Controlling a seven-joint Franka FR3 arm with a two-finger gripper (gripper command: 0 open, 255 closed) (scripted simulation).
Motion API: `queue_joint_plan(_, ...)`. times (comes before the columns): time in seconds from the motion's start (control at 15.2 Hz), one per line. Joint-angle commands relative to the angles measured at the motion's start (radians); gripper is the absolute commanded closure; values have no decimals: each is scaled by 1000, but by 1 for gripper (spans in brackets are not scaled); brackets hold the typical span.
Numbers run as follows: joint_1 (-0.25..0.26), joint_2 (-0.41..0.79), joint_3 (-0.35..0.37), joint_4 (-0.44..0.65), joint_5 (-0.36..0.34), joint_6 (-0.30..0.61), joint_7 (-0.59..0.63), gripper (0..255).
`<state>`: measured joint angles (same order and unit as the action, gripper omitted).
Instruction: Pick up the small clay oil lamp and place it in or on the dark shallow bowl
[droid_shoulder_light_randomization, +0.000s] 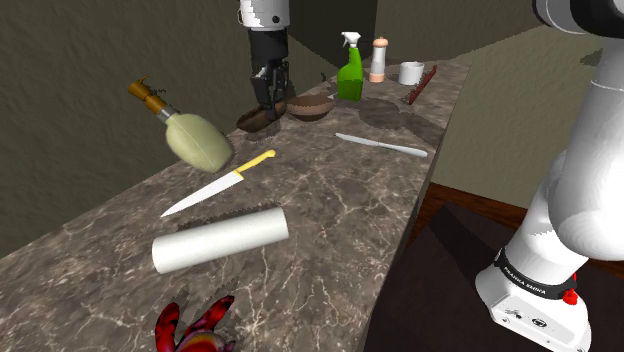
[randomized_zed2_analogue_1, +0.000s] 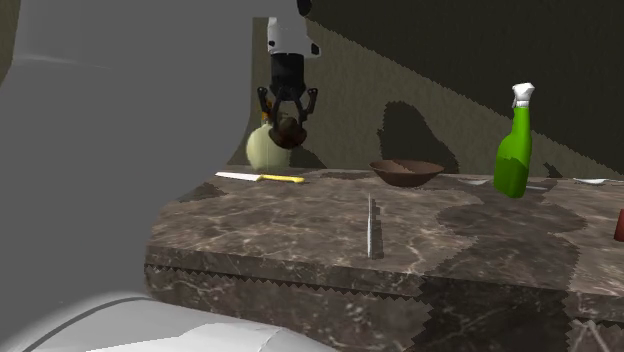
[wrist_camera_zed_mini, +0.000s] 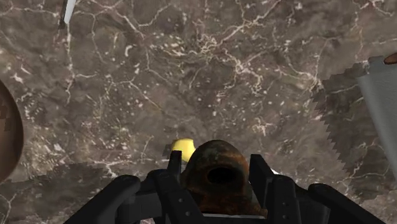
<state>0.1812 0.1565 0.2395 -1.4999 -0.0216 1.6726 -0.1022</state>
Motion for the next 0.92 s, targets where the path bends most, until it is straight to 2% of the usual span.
queue_joint_plan(0.0, -26, 3, -18, 6, 3, -3, -46, 255)
queue_joint_plan(0.46, -115, 41, -81, 64, 10, -23, -199, 255)
queue_joint_plan(0.86, -190, 117, -128, 174, 13, -60, -322, 255)
